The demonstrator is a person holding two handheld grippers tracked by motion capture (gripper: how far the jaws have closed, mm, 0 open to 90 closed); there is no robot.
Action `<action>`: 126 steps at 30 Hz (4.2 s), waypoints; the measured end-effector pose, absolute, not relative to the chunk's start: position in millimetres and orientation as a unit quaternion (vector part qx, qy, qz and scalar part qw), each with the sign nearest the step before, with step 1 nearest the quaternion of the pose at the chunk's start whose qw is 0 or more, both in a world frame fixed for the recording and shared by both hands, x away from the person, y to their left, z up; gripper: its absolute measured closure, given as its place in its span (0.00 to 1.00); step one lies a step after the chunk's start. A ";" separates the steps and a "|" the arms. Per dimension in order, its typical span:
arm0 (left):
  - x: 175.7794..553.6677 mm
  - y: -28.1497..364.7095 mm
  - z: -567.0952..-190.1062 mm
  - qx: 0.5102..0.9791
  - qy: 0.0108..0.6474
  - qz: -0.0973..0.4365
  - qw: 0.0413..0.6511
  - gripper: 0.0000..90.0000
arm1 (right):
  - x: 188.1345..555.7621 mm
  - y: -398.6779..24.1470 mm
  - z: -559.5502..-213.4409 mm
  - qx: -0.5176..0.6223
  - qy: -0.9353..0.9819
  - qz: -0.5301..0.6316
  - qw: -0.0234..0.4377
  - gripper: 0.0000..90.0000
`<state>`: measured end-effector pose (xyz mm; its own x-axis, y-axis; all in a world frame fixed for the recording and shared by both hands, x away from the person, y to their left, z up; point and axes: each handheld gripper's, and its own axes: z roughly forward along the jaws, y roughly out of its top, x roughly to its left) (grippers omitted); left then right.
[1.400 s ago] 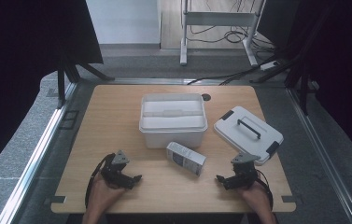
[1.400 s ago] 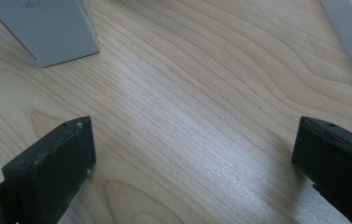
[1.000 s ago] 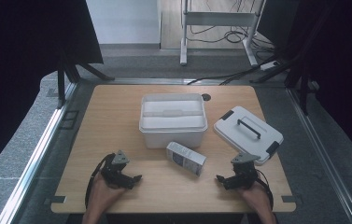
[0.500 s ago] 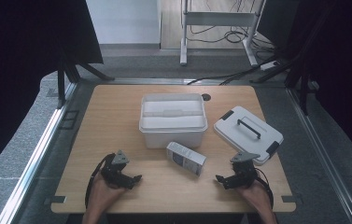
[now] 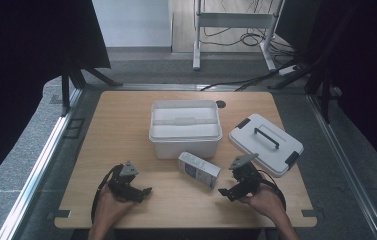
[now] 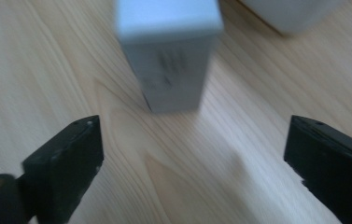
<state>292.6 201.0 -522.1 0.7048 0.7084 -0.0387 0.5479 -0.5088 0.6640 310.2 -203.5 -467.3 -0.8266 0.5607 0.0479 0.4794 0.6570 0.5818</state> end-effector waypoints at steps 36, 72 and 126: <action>292.7 201.2 -521.9 0.861 0.364 0.119 0.334 0.00 | 304.3 -108.3 -431.4 0.121 0.966 0.226 0.026 0.60; 292.8 201.3 -522.0 0.861 0.364 0.119 0.335 0.00 | 302.4 -138.5 -387.7 0.150 0.950 0.273 0.012 0.35; 358.9 157.9 -462.2 0.895 0.283 0.088 0.333 0.00 | 364.9 -175.3 -461.6 0.271 0.871 0.401 0.084 0.00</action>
<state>358.9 157.9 -462.2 0.8238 0.5659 -0.0313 0.4487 -0.6174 0.6461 364.9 -175.3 -461.6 -0.8394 0.5387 0.0718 0.4045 0.5310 0.7446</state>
